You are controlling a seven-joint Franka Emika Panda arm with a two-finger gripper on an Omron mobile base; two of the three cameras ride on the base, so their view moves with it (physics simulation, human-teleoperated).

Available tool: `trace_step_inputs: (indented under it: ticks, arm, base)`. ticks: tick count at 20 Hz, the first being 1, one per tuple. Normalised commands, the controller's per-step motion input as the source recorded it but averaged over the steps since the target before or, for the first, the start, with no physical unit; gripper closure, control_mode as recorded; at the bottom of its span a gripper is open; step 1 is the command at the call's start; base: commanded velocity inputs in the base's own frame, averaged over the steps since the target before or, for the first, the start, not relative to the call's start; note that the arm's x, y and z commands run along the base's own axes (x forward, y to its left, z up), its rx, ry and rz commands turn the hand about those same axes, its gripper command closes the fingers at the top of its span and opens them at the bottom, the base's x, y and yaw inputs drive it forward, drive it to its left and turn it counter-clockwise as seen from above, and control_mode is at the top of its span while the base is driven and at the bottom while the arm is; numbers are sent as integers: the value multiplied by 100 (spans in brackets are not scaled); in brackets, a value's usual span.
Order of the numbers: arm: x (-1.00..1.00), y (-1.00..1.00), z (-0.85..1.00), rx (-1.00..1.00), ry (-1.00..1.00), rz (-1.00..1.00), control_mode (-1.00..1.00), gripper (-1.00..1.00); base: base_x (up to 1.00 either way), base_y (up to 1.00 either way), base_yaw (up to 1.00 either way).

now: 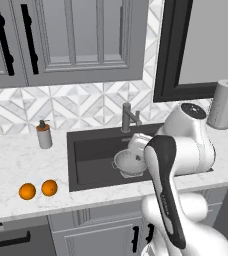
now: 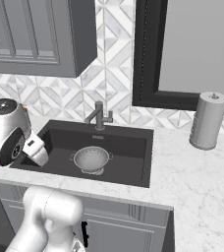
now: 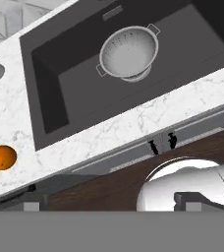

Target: Put the colander in the sink, put the orange, orange in the colander, and turn on the sink faucet and pour water over the colander.

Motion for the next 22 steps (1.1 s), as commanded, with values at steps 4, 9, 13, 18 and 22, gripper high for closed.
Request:
trace_step_inputs:
  ticks: [4, 9, 13, 18, 22]
  arm:
    - [1, 99, 8, -4, 0, 13, -100, -100]
    - [19, 79, 0, 0, 2, 19, -100, -100]
    - [30, 56, -3, 0, 3, 21, -100, -100]
    - [36, 63, -27, -1, 2, 23, -100, -100]
    - [24, 67, -51, -7, 0, 25, -100, -100]
  base:
    - [0, 0, 0]
    - [0, 0, 0]
    - [0, 0, 0]
    - [0, 0, 0]
    - [0, 0, 0]
